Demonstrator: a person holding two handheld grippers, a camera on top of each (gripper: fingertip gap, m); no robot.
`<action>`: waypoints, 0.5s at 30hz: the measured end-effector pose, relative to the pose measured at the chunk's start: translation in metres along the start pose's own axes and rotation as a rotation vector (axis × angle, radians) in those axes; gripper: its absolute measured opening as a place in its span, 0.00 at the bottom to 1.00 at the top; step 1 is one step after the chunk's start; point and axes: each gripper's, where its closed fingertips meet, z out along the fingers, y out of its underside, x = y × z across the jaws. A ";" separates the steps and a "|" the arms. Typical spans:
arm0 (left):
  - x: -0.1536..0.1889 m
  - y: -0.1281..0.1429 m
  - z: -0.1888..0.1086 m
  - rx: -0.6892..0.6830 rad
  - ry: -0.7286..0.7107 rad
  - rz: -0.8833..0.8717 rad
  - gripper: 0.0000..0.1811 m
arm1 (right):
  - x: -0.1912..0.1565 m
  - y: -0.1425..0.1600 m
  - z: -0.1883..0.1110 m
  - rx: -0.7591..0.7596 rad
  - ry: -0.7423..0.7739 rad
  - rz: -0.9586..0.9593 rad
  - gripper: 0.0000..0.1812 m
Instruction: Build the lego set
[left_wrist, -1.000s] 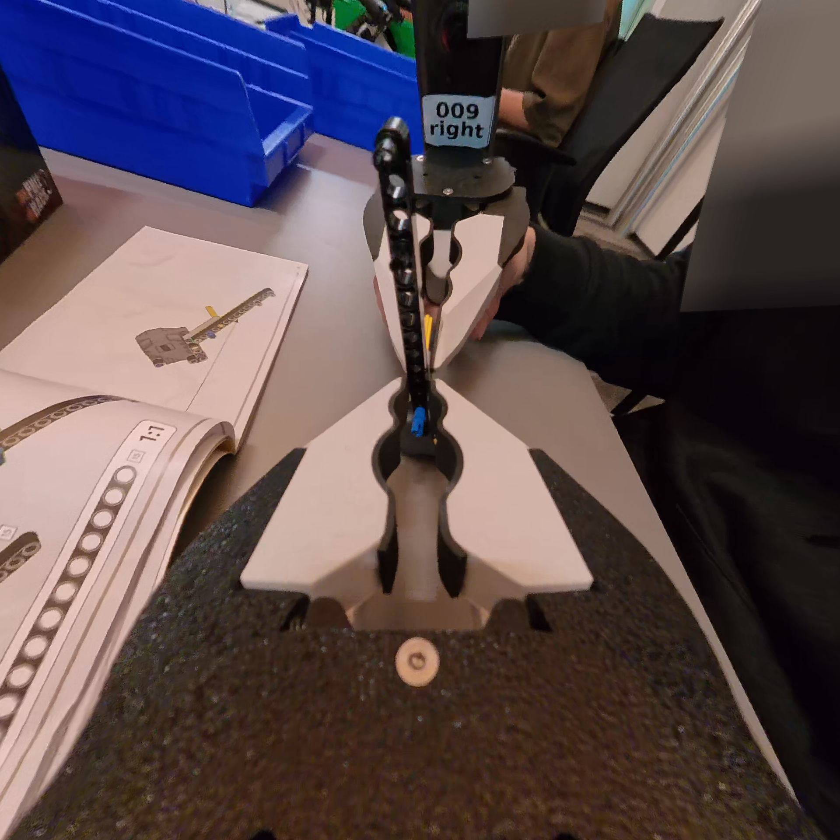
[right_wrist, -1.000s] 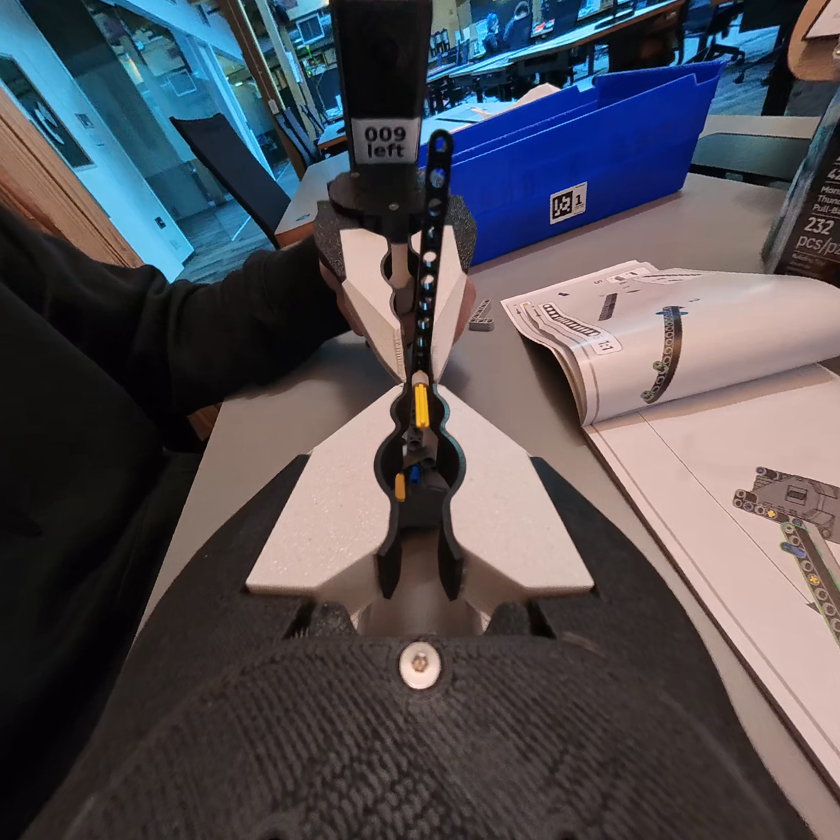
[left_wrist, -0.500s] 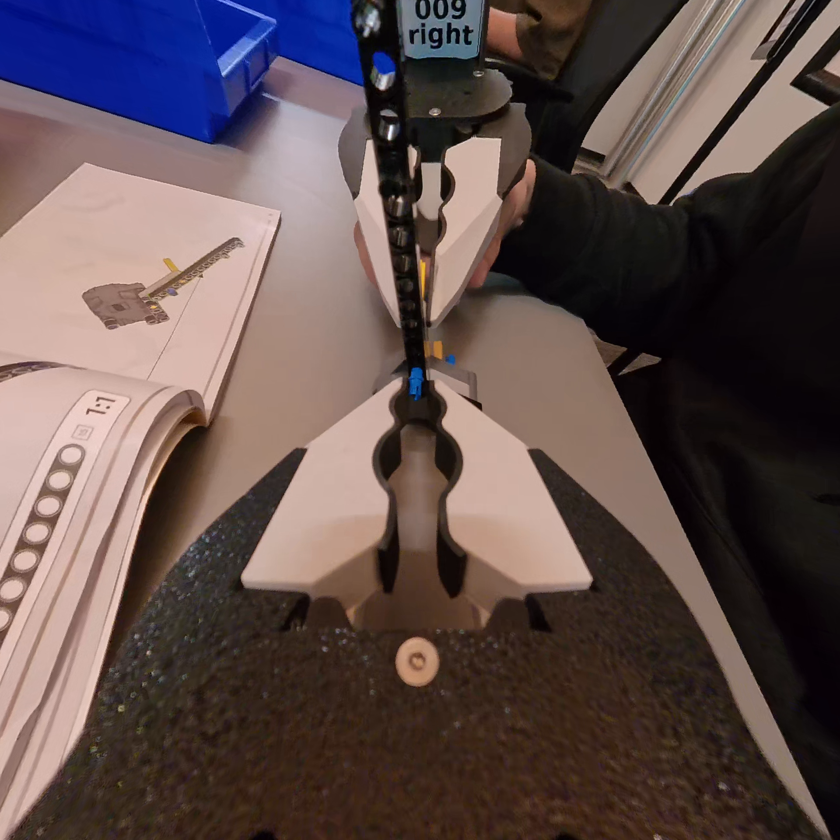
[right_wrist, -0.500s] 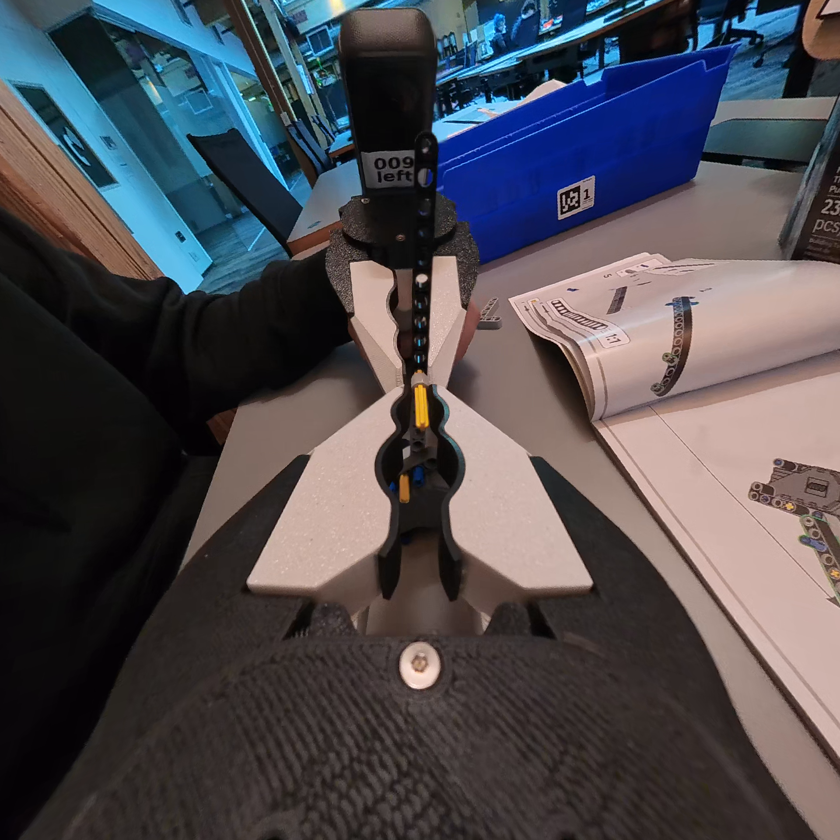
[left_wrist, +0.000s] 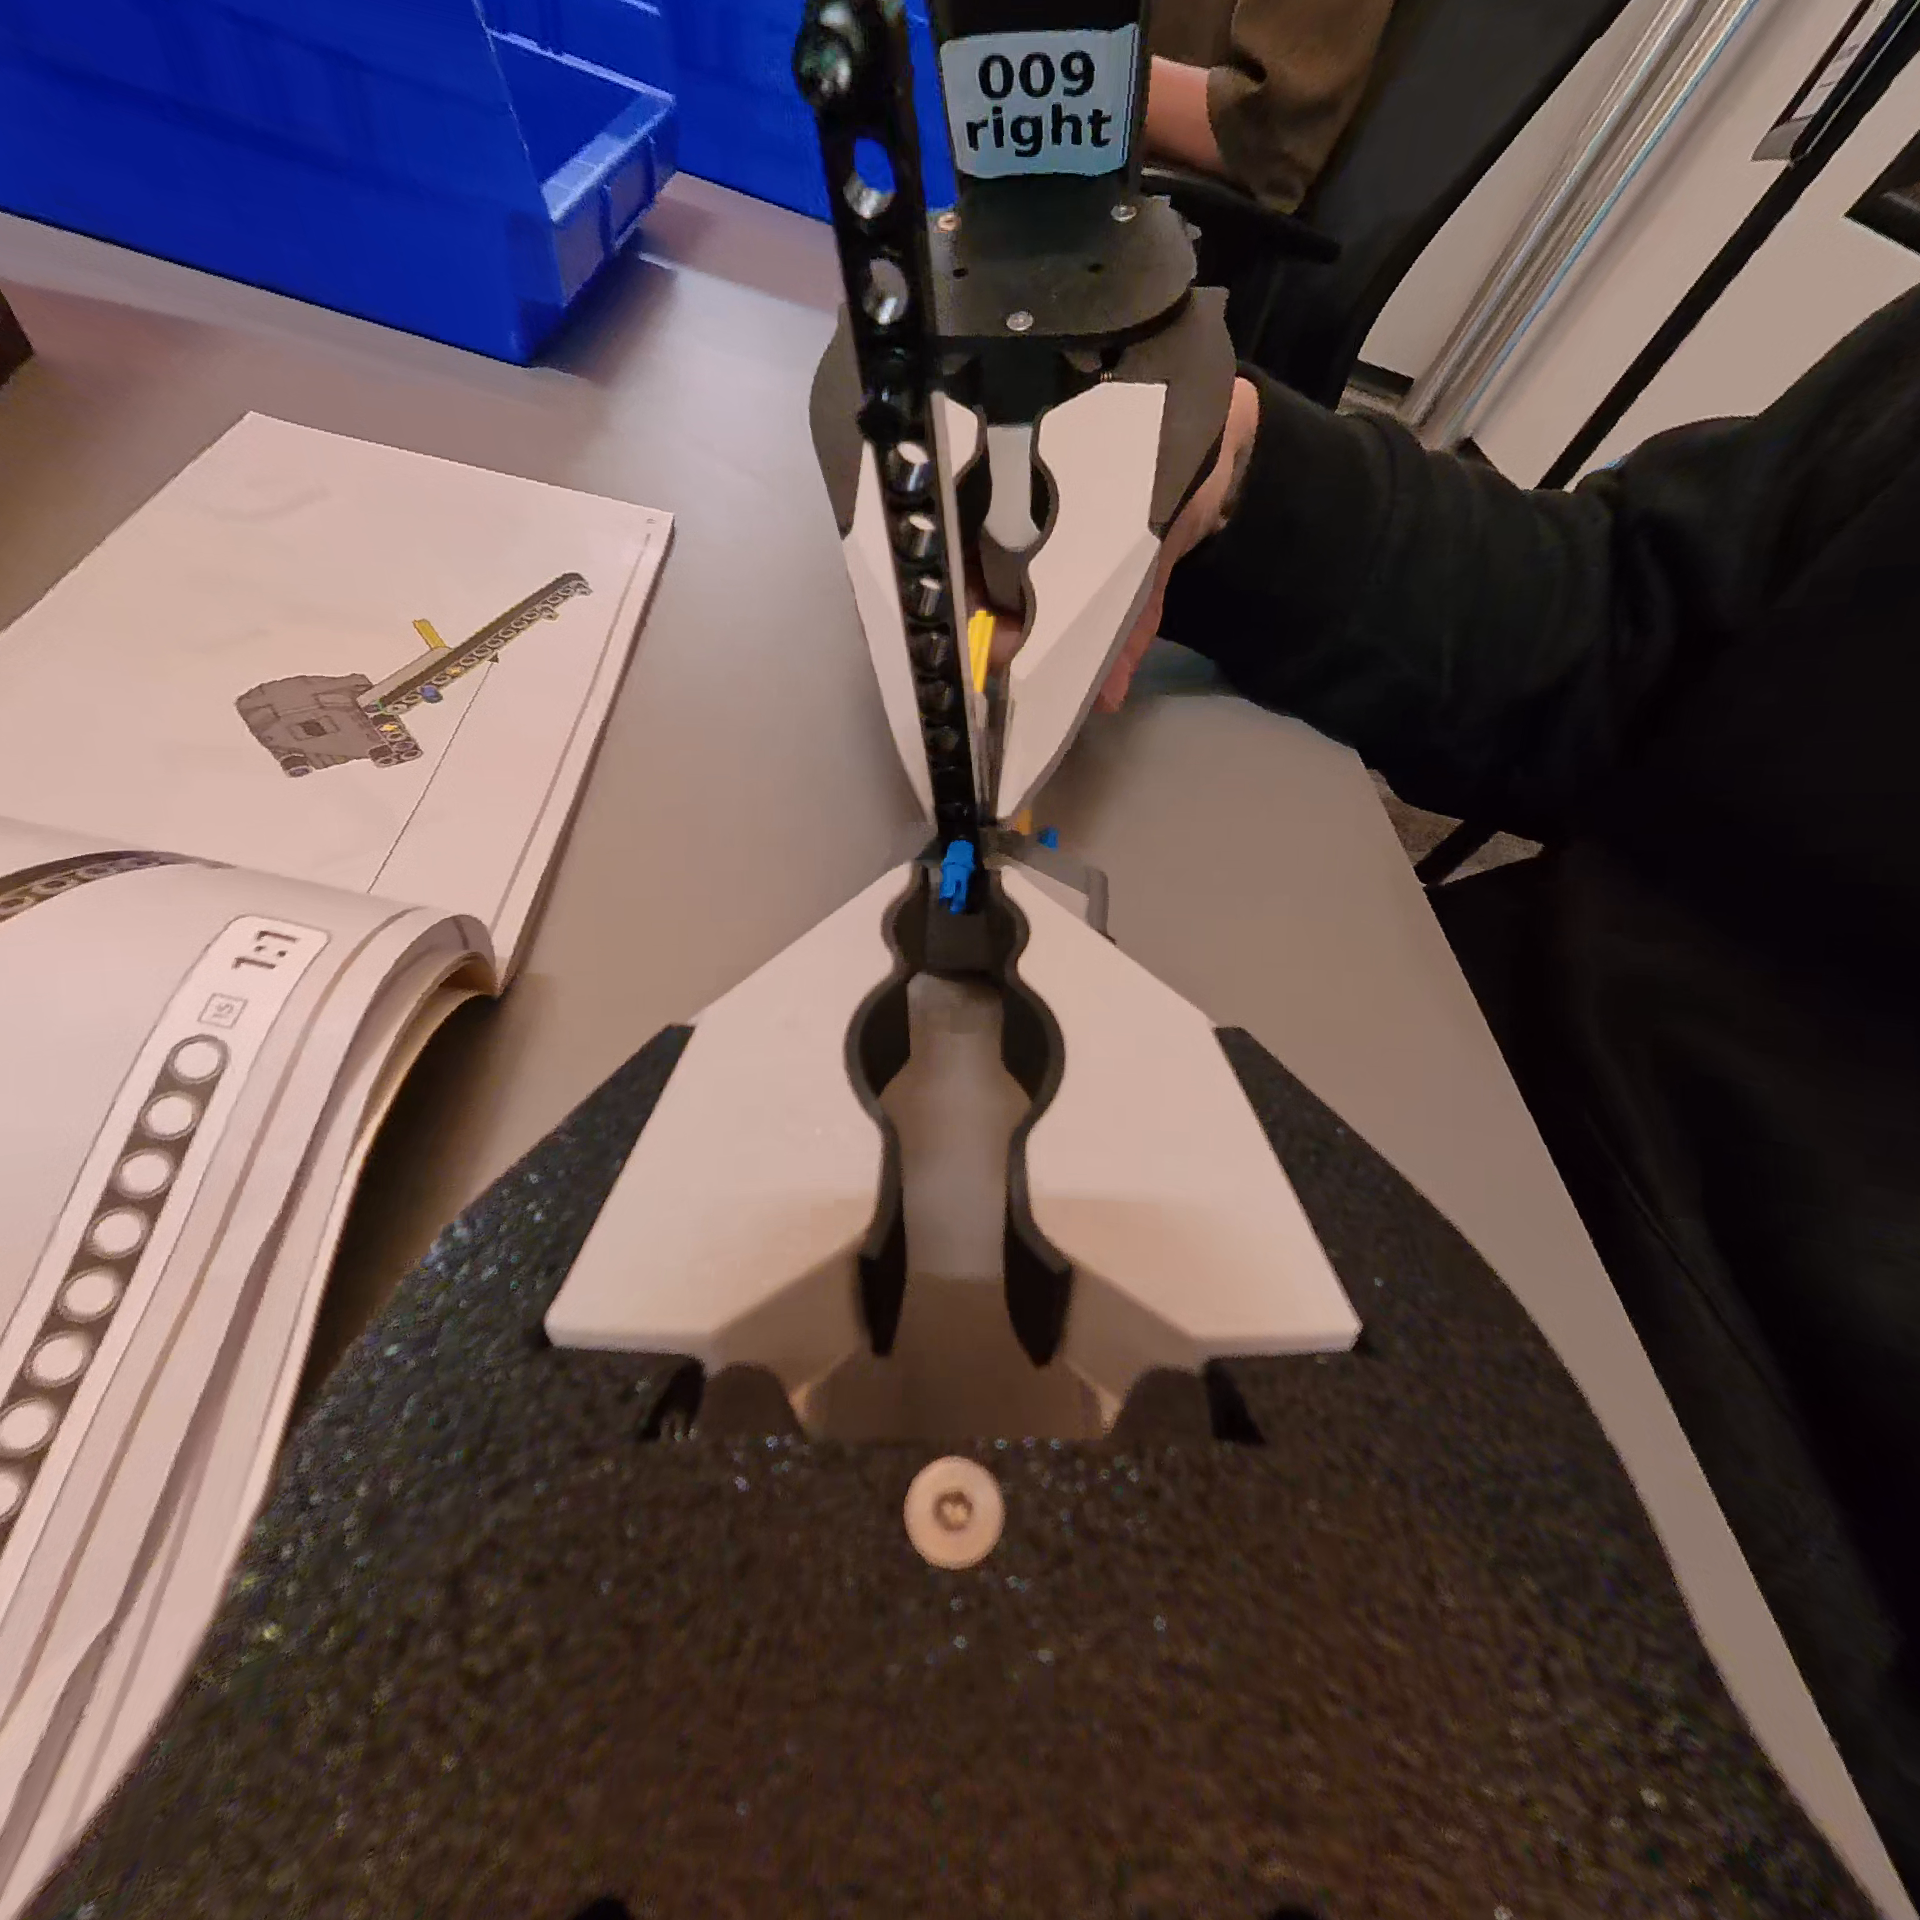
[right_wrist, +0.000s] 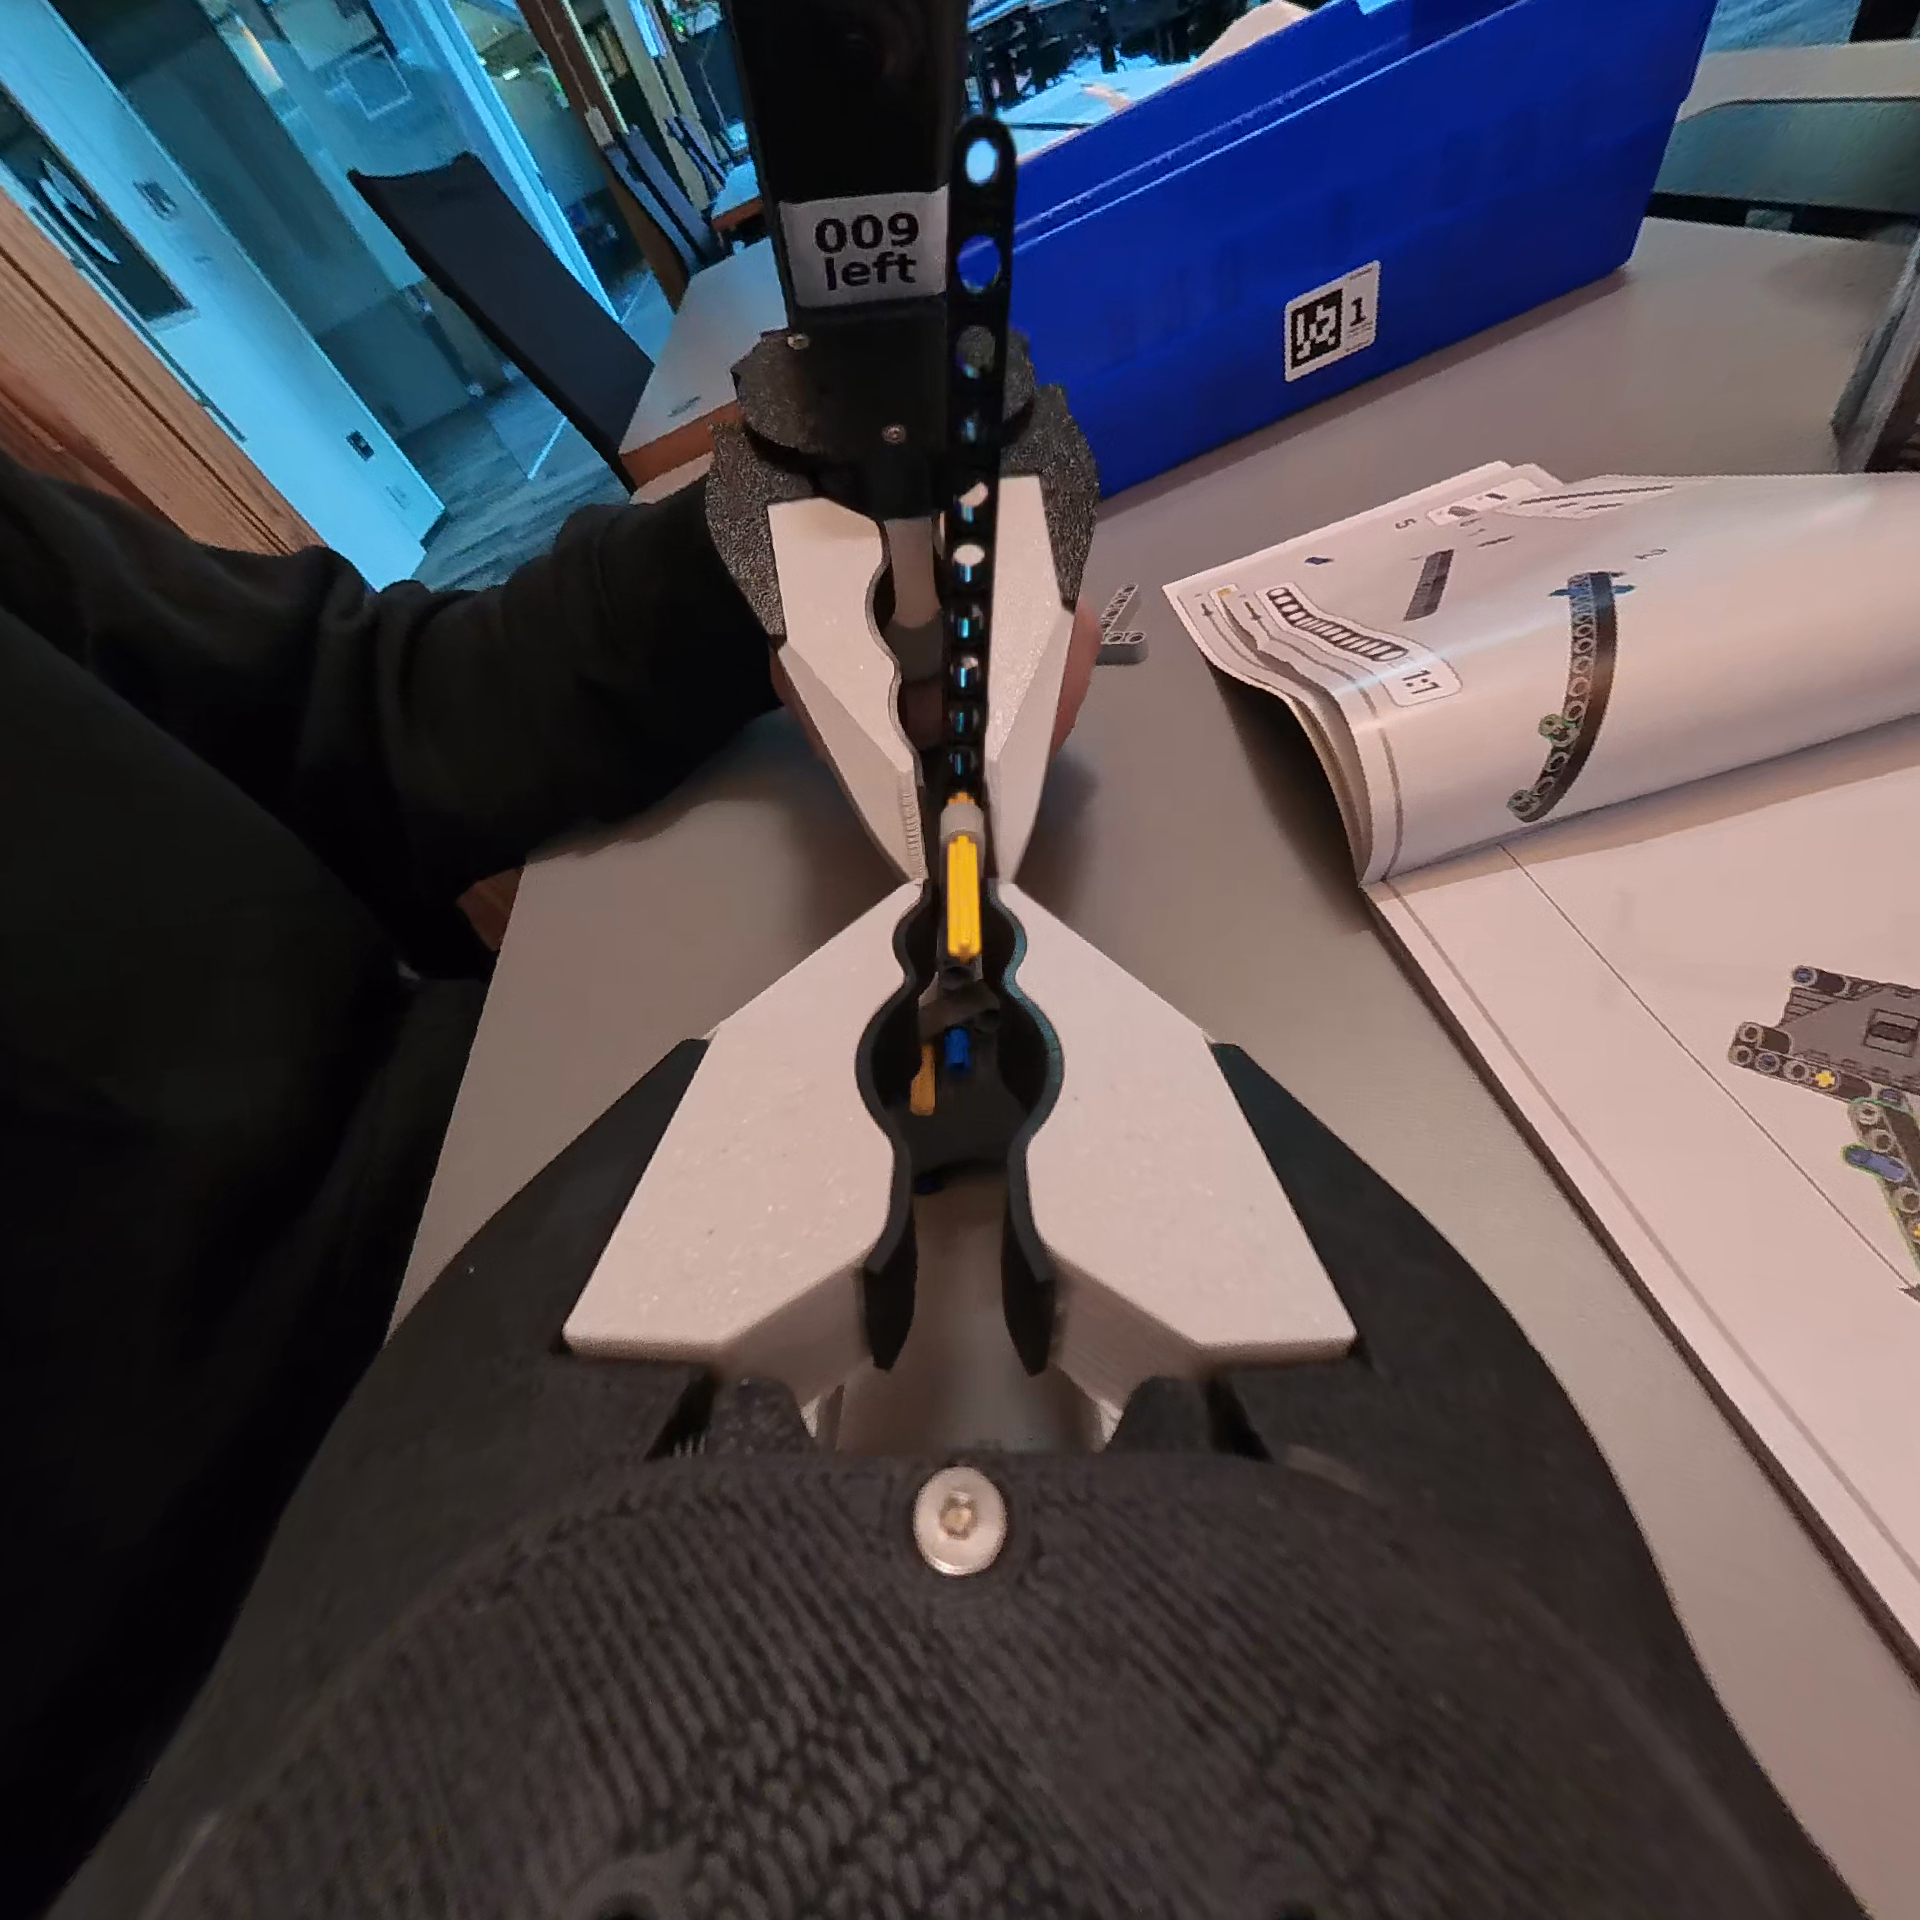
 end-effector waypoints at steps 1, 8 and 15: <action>-0.001 0.000 -0.002 0.002 -0.007 0.001 0.06 | 0.000 0.000 0.000 -0.001 0.000 0.004 0.03; 0.000 -0.002 -0.001 0.010 -0.010 0.010 0.03 | 0.001 0.000 0.000 0.000 0.007 0.001 0.03; 0.002 -0.004 0.000 0.023 0.002 0.015 0.03 | 0.000 -0.002 -0.002 0.015 -0.006 0.003 0.03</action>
